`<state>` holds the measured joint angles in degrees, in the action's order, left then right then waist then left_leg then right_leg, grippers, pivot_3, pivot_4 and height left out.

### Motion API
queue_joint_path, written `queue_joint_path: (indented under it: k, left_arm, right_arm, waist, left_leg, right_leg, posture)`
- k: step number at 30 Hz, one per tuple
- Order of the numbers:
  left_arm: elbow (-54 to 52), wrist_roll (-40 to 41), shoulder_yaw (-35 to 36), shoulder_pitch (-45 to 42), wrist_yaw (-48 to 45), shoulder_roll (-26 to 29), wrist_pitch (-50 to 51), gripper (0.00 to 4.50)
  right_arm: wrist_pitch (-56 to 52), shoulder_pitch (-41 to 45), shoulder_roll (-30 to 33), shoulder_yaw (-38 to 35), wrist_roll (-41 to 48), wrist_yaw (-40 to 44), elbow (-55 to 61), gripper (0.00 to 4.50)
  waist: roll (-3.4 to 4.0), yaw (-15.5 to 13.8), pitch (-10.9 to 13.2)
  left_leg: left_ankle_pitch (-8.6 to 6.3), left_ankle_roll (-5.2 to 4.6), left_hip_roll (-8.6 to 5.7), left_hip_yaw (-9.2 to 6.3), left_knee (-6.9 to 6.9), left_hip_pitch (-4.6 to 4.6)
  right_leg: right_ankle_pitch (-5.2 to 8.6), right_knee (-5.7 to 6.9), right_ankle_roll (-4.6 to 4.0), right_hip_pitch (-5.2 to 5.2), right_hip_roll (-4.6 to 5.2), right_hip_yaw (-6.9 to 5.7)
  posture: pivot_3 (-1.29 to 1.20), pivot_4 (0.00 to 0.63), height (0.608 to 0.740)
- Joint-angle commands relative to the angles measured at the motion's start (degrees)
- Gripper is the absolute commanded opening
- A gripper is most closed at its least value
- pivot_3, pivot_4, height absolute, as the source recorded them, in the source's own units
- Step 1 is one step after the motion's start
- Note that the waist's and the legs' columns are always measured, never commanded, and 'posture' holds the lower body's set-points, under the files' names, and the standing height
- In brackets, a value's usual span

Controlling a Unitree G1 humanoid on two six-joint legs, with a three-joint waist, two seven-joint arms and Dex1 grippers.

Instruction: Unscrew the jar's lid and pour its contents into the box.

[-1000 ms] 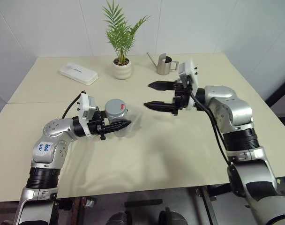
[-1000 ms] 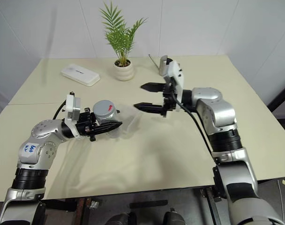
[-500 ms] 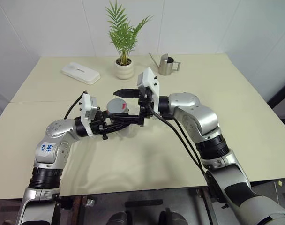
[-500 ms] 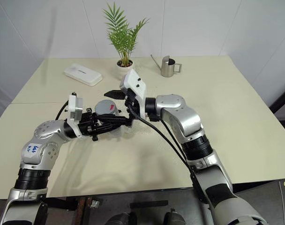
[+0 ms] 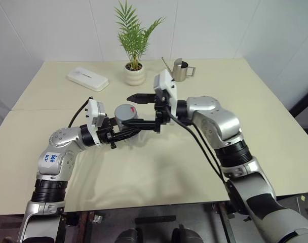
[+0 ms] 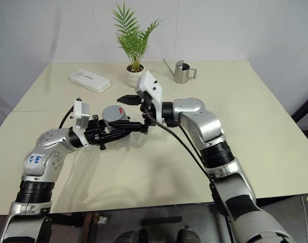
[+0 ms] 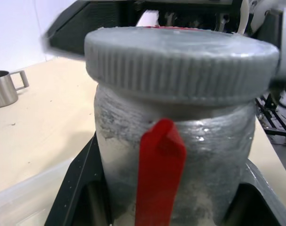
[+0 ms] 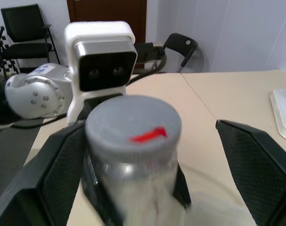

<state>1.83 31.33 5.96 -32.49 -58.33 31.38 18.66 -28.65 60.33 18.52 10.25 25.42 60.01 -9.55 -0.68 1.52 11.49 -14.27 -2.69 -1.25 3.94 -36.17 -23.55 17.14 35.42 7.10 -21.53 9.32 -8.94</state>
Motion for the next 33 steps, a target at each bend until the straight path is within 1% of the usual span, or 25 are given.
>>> queue_joint_path:
  k: [1,5,9,12,16,20,23,27,33]
  left_arm:
    - [-2.8,0.9,0.1,0.3,-2.5,0.2,-1.9,1.93]
    - [-2.8,0.9,0.8,0.9,-3.2,0.8,-1.8,1.93]
    - [-2.3,0.5,0.8,0.8,-3.4,1.0,-1.8,1.93]
    - [-1.5,0.1,0.6,0.2,-3.5,0.8,-2.0,1.93]
    - [-0.9,-0.3,0.1,-0.6,-3.5,0.4,-2.2,1.93]
    - [-0.9,-0.3,-0.4,-0.6,-3.4,0.0,-2.2,1.93]
    - [-0.9,-0.4,-0.5,-0.5,-3.3,-0.2,-2.2,1.93]
    - [-1.0,-0.3,-0.6,-0.5,-3.2,-0.3,-2.1,1.93]
    - [-1.6,-0.2,-0.6,-0.1,-2.9,-0.4,-1.9,1.93]
  right_arm:
    - [-0.4,-0.6,5.8,-8.6,0.9,-2.2,-1.2,4.49]
    - [-1.5,-3.3,9.7,-9.8,0.7,-1.0,-0.1,4.49]
    - [-2.9,-4.7,10.3,-10.2,1.6,-1.0,2.1,4.49]
    - [-4.1,-4.4,7.9,-9.4,2.9,-1.6,4.8,4.49]
    - [-6.0,-4.1,2.7,-6.8,4.2,-3.3,9.4,4.49]
    - [-7.7,-3.8,-2.7,-2.9,4.3,-5.8,13.3,4.49]
    - [-8.2,-3.2,-5.6,-0.7,2.6,-8.0,13.0,4.49]
    - [-6.5,-1.5,-7.5,1.3,0.1,-9.1,10.3,4.49]
    - [-4.9,0.1,-8.4,0.7,-1.2,-9.6,7.0,4.49]
  waist:
    - [0.0,-0.4,0.0]
    - [-0.01,-0.8,0.0]
    - [0.0,0.1,0.0]
    - [0.01,0.2,0.0]
    - [0.01,0.1,0.0]
    - [0.01,-0.1,0.0]
    - [0.01,-0.1,0.0]
    - [0.01,0.0,0.0]
    - [0.01,0.0,0.0]
  left_leg:
    - [0.0,0.0,-0.01,-0.01,-0.01,-0.02]
    - [-0.01,-0.05,-0.04,0.04,0.03,-0.03]
    - [-0.01,-0.03,0.01,0.11,0.07,-0.02]
    - [-0.01,-0.04,0.02,0.14,0.06,-0.01]
    - [0.0,-0.02,0.05,0.12,0.04,0.01]
    - [0.0,-0.03,0.01,0.09,-0.01,0.0]
    - [-0.01,-0.03,-0.02,0.02,-0.02,-0.01]
    - [0.0,-0.03,-0.02,0.02,-0.02,0.0]
    - [0.0,-0.02,-0.02,0.02,-0.01,0.01]
  right_leg:
    - [0.0,-0.01,0.0,0.01,0.01,-0.01]
    - [0.0,-0.28,0.0,0.07,0.01,0.01]
    - [0.0,-0.28,0.0,0.06,-0.01,0.0]
    - [0.0,-0.28,0.0,0.06,-0.01,0.02]
    - [0.0,-0.21,0.0,0.06,-0.02,0.01]
    - [0.0,-0.16,0.0,0.06,0.01,0.02]
    - [0.0,-0.08,0.0,0.05,0.02,0.02]
    - [0.0,-0.02,0.0,0.01,0.02,0.02]
    - [0.0,0.02,0.0,0.0,0.01,0.02]
  posture:
    - [0.0,0.15,0.74]
    - [0.0,0.15,0.74]
    - [0.0,0.15,0.74]
    - [0.0,0.15,0.74]
    - [0.0,0.15,0.74]
    - [0.0,0.15,0.74]
    - [0.0,0.15,0.74]
    - [0.0,0.15,0.74]
    - [0.0,0.15,0.74]
